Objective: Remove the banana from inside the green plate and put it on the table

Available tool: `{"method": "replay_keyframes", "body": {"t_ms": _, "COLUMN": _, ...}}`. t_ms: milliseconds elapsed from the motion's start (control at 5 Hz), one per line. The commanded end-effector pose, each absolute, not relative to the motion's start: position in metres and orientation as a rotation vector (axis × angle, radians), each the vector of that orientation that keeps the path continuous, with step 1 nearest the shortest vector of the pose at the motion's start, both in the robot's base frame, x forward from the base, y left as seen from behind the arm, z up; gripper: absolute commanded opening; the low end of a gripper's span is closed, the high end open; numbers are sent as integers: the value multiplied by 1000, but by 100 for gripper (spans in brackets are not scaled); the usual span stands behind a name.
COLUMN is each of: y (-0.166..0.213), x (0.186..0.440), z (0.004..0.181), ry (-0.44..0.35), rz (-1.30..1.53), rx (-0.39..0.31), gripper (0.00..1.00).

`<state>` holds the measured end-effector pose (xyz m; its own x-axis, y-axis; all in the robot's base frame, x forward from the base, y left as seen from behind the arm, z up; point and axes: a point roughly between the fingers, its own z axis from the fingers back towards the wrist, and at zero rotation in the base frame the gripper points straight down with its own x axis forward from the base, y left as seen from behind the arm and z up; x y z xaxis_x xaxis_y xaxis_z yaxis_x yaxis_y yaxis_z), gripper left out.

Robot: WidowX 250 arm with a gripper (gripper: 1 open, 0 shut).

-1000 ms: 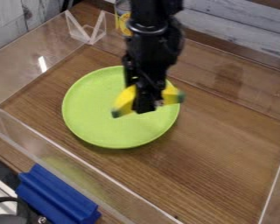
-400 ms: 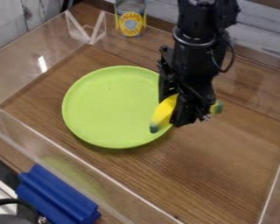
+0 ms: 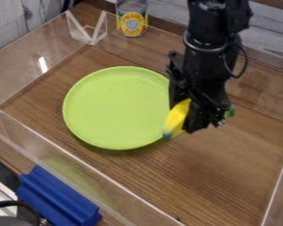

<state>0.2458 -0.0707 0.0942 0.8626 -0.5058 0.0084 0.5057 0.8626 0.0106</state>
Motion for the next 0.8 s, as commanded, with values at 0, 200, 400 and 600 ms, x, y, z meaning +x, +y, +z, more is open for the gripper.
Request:
{"method": "replay_keyframes", "body": {"t_ms": 0, "y": -78, "x": 243, "z": 97, "ry": -59, "rz": -526, "rx": -3, "gripper": 0}}
{"method": "replay_keyframes", "body": {"t_ms": 200, "y": -82, "x": 245, "z": 87, "ry": -81, "rz": -512, "rx": -3, "gripper": 0}}
{"method": "replay_keyframes", "body": {"t_ms": 400, "y": -83, "x": 247, "z": 81, "ry": -98, "rz": -508, "rx": -12, "gripper": 0}}
{"method": "replay_keyframes", "body": {"t_ms": 600, "y": -87, "x": 243, "z": 79, "ry": -95, "rz": -499, "rx": -21, "gripper": 0}}
